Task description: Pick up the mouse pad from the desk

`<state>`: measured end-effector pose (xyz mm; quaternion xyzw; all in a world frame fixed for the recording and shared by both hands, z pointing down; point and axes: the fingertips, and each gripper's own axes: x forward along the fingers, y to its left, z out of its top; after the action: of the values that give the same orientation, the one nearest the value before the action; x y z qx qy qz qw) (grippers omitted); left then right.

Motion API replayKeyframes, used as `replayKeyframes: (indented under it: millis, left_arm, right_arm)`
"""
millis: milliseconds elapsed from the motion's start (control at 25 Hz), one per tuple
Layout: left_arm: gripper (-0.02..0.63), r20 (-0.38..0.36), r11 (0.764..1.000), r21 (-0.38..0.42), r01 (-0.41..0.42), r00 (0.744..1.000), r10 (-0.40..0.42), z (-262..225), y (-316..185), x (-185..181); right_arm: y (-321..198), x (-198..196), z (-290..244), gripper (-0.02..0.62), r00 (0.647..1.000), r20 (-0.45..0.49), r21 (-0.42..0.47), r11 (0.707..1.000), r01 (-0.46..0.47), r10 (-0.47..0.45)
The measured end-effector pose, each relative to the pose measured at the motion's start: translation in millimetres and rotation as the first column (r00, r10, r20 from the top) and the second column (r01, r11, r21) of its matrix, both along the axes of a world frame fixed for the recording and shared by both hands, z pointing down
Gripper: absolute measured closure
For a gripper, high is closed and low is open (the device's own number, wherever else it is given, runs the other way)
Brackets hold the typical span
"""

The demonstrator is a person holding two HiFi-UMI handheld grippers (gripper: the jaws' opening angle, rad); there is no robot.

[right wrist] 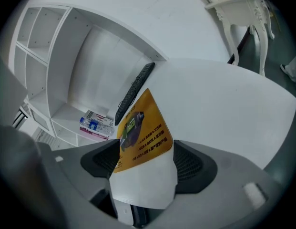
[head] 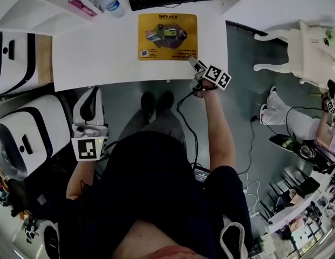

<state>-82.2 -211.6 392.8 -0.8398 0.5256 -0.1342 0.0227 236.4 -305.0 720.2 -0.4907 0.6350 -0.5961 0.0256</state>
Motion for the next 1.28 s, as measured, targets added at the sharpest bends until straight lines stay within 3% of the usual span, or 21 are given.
replayKeyframes:
  millis: [400,1280]
  left_arm:
    - [0.605,0.003,1.0,-0.011,0.003,1.0,-0.003,5,-4,1]
    - [0.604,0.019,1.0,-0.028,-0.003,1.0,0.003,12,-4,8]
  right_arm:
    - [-7,5,3,0.27,0.996,0.075,0.0,0.998,-0.058,0.058]
    - [-45,-12,4,0.322,0.996,0.084,0.047,0.999,0.023,-0.027]
